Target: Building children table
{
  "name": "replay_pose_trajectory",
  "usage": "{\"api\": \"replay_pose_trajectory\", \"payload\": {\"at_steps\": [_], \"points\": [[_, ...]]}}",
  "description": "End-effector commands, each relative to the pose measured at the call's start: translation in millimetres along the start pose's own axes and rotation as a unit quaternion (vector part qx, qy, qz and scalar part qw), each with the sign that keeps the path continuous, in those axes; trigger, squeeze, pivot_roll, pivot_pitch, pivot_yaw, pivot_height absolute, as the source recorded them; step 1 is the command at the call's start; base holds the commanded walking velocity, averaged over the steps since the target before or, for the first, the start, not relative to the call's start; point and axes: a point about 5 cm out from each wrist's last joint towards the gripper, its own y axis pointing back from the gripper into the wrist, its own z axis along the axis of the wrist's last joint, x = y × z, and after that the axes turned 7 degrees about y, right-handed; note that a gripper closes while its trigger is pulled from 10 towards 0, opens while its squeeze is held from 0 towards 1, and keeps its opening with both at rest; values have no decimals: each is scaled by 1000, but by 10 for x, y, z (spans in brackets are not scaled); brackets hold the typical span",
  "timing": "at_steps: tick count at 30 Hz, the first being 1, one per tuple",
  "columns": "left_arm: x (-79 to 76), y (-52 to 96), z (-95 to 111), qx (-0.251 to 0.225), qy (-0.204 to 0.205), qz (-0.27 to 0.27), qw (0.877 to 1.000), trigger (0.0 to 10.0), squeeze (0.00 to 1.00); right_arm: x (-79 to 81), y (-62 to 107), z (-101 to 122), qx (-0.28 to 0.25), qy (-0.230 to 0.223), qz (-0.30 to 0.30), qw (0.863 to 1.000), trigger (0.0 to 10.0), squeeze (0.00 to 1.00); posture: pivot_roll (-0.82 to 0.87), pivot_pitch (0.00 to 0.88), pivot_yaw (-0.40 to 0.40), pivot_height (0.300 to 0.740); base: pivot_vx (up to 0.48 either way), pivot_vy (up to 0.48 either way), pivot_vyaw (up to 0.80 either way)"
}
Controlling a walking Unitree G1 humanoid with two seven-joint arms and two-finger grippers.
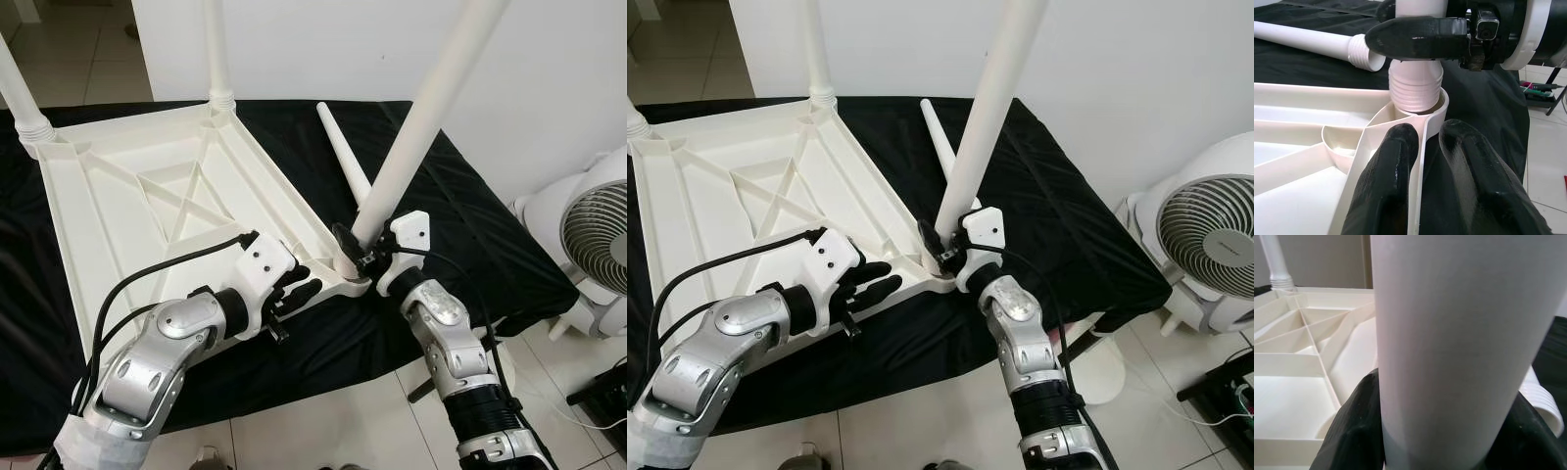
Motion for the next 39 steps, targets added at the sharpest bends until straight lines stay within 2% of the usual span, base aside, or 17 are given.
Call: {"api": "replay_pose_trajectory", "payload": {"at_steps": [1, 6, 9, 11, 17, 32, 35, 39], "points": [[-23, -6, 6, -1, 3, -3, 1000, 10000, 0, -68, 37, -79, 22, -1, -10, 1000, 10000, 0, 100, 60, -97, 740, 0, 0, 0], [-40, -27, 21, -3, 2, -6, 1000, 10000, 0, -123, 12, -73, 26, 3, -12, 1000, 10000, 0, 104, 66, -99, 740, 0, 0, 0], [-34, -22, 24, -3, 1, -4, 1000, 10000, 0, -115, 13, -80, 29, 6, -7, 1000, 10000, 0, 103, 68, -99, 740, 0, 0, 0], [-28, -14, 24, -3, 2, -2, 1000, 10000, 0, -85, 21, -92, 34, 19, 9, 999, 10000, 0, 106, 72, -100, 740, 0, 0, 0], [-11, 16, 20, 0, 2, 2, 1000, 10000, 0, 1, 60, -103, 38, 22, 51, 998, 10000, 0, 110, 76, -104, 740, 0, 0, 0], [12, 24, 40, -2, 1, 7, 1000, 10000, 0, 7, 113, -149, 47, 26, 68, 996, 10000, 0, 112, 77, -100, 740, 0, 0, 0], [13, 27, 52, -3, 0, 7, 1000, 10000, 0, -14, 199, -250, 60, 42, 77, 994, 10000, 0, 111, 78, -100, 740, 0, 0, 0], [14, 31, 58, -4, 0, 8, 1000, 10000, 0, -3, 233, -275, 64, 51, 89, 993, 10000, 0, 111, 78, -100, 740, 0, 0, 0]]}}
